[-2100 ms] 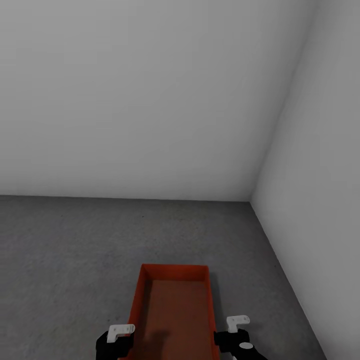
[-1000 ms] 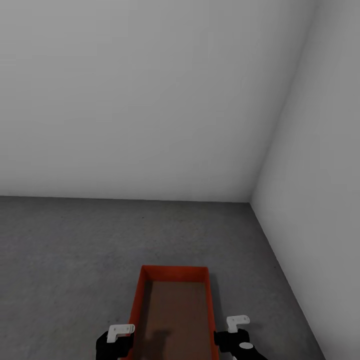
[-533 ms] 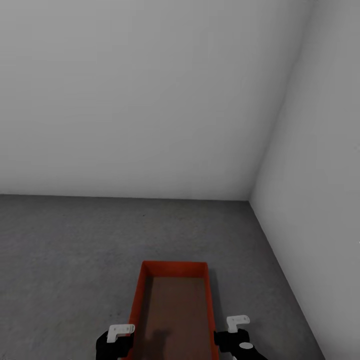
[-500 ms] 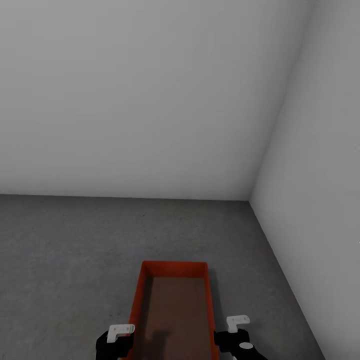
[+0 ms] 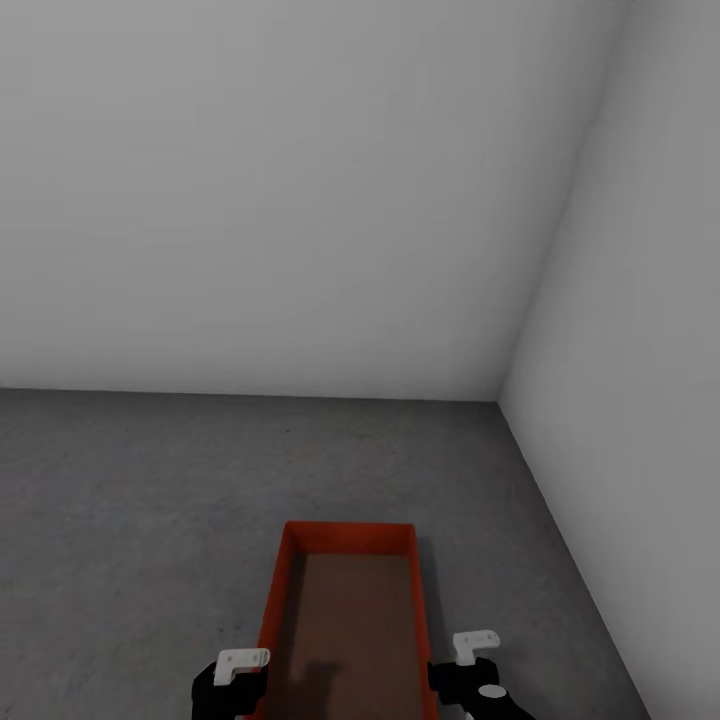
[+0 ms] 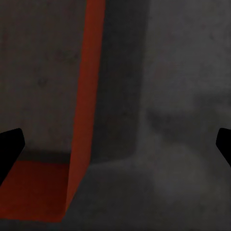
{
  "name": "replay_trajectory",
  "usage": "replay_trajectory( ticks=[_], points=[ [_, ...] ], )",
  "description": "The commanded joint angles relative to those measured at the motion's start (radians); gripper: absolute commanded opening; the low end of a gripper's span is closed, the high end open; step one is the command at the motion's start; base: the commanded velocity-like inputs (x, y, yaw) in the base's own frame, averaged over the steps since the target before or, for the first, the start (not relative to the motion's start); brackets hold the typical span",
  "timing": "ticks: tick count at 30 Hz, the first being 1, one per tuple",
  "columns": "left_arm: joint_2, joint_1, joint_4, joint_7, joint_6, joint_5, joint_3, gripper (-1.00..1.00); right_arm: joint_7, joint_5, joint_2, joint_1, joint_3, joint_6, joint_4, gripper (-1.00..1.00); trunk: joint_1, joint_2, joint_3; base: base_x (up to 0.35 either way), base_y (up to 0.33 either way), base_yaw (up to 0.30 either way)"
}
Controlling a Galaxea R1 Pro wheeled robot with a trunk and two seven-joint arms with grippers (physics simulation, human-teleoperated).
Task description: Move the two storage containers from the living room to the garage. In the garage, place one container on the floor and stack the other container on top of it (either order is fine).
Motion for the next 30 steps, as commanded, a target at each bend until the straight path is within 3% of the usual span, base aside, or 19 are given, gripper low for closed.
replay_trajectory(
  ticks=[1,30],
  points=[
    [0.0,-0.001,0.001,0.006,-0.003,0.0,-0.003,1.0,-0.007,0.002,0.0,-0.001,0.008,-0.002,0.001,1.0,0.0,0.0,-0.001,0.0,0.0,0.0],
    [0.0,-0.001,0.001,0.006,-0.002,0.0,-0.003,1.0,-0.007,0.002,0.0,-0.001,0.008,-0.002,0.001,1.0,-0.107,0.196,0.087,0.0,0.0,0.0]
  ],
)
